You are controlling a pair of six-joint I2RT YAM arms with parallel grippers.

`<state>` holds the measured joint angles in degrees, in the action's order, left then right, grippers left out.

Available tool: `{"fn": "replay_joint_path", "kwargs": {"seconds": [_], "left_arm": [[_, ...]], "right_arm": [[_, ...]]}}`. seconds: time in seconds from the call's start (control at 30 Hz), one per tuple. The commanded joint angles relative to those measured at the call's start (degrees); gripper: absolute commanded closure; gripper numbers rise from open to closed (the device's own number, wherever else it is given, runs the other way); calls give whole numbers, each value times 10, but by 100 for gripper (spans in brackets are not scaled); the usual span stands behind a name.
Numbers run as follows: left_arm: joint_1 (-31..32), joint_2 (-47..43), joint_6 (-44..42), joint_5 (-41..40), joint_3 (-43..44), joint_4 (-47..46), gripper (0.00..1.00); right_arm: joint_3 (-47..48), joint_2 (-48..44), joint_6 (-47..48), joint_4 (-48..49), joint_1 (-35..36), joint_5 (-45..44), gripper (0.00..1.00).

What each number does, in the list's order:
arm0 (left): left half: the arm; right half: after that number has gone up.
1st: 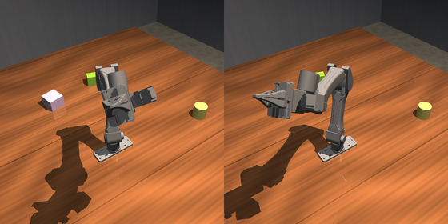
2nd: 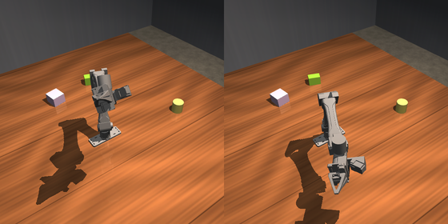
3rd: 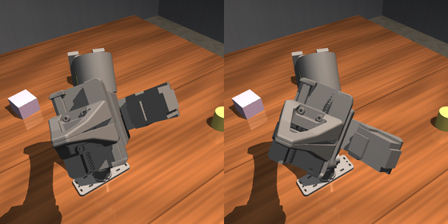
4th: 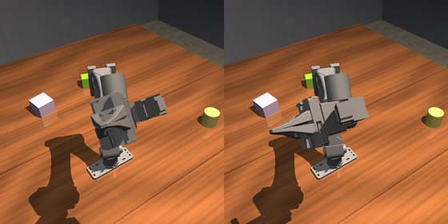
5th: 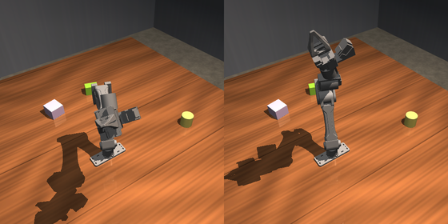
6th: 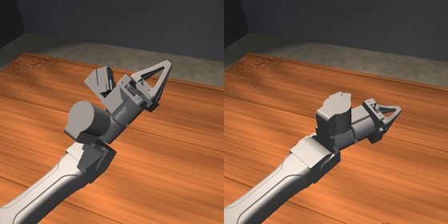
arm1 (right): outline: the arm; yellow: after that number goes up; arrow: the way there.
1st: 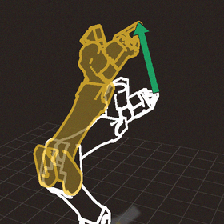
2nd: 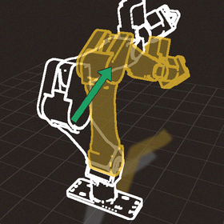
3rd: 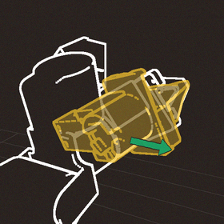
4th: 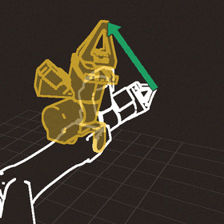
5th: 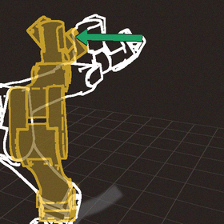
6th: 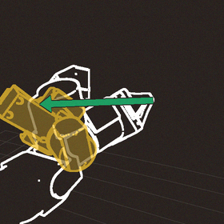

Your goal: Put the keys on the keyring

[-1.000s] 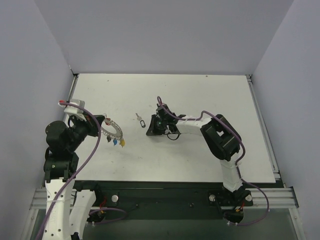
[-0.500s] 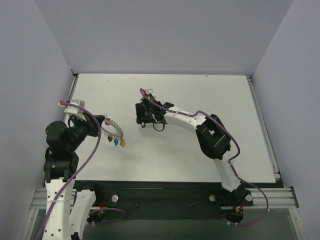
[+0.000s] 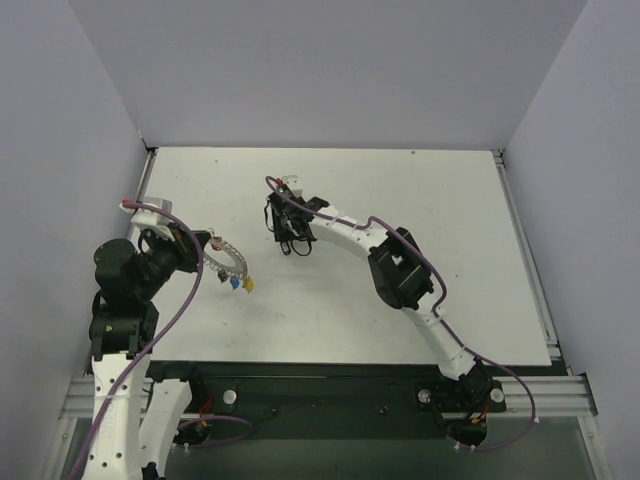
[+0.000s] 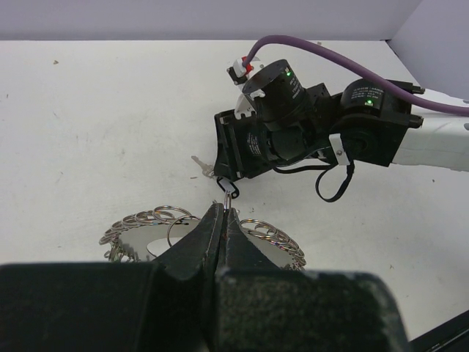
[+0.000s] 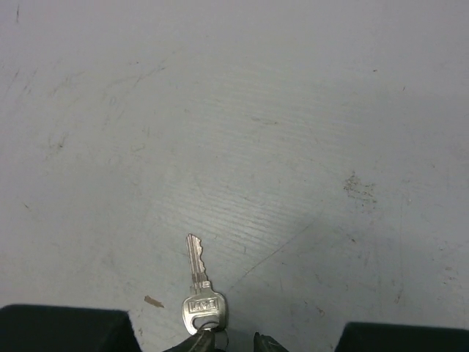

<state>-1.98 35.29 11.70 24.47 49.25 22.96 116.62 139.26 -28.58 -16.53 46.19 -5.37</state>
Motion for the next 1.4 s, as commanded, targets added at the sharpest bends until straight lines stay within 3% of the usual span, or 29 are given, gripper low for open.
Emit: {"fn": "replay_joint_path", "kwargs": {"seconds": [0.0,0.4,0.53,1.1,1.37], "left_arm": [[-4,0,-6,3,10,-39,100],[-4,7,2,15,10,-48,100],[-3,-1,5,17,9,-48,100],[-2,-3,24,49,-14,-73,100],[-1,5,35,59,-36,-101,100]], "right_arm": [[30,16,-4,-83,3,-25,73],[-53,-15,19,-101,24,-11,79],[-124,-45,23,-104,23,-20,80],[-444,-282,31,-105,12,-51,85],[-458,-390,24,-110,12,-56,83]]}}
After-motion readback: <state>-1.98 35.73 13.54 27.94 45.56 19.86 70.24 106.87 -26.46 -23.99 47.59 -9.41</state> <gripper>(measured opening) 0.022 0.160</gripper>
